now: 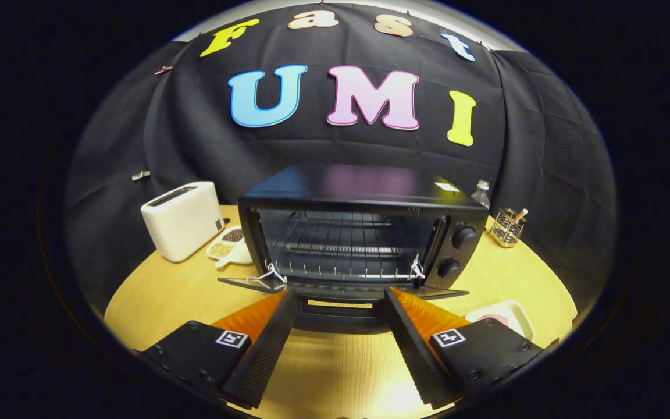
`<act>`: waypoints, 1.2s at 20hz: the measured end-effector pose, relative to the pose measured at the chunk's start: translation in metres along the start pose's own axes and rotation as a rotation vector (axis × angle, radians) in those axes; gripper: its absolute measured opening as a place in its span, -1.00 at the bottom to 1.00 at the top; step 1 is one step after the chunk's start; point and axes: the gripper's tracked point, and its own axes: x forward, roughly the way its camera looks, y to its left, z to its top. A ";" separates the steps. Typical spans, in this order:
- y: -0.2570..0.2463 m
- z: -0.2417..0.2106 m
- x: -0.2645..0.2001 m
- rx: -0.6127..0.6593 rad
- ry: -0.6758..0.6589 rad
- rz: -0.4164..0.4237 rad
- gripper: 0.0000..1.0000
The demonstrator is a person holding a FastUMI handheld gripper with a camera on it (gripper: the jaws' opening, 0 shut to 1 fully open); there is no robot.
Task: Open the toaster oven, put the food inside, and close the toaster oven door.
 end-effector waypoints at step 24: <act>-0.161 0.023 -0.077 0.109 0.120 0.049 0.98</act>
